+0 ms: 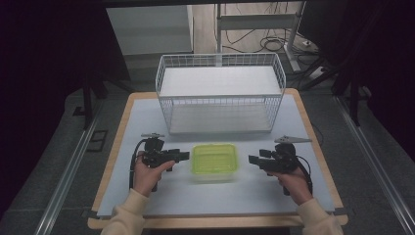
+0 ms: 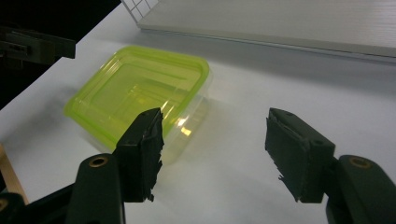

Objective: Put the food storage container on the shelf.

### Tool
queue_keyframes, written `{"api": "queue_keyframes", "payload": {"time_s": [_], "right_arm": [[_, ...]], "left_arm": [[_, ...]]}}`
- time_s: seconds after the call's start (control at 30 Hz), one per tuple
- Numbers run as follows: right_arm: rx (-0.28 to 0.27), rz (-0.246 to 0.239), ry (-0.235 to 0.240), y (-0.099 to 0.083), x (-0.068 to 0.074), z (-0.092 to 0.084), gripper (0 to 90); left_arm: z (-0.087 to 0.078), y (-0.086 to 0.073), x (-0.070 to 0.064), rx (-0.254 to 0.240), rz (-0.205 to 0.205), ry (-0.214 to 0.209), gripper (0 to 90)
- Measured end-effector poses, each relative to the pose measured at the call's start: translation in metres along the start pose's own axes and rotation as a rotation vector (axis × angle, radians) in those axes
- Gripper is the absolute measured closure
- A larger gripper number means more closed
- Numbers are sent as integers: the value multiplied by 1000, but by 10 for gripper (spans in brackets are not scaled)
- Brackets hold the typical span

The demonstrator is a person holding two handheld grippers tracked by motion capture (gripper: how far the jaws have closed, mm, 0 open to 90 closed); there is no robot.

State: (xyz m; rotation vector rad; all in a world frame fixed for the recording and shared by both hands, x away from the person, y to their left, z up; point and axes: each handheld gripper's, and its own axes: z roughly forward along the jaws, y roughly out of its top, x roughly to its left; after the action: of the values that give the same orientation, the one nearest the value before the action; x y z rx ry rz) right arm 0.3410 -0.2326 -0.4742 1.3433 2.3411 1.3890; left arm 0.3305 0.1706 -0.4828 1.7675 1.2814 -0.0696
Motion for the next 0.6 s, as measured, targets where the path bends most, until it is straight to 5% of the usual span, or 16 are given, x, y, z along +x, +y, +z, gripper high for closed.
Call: {"api": "queue_keyframes", "payload": {"time_s": [0.6], "right_arm": [[79, 88, 27, 16, 2, 46, 390]], "left_arm": [[23, -2, 6, 62, -48, -52, 431]]}}
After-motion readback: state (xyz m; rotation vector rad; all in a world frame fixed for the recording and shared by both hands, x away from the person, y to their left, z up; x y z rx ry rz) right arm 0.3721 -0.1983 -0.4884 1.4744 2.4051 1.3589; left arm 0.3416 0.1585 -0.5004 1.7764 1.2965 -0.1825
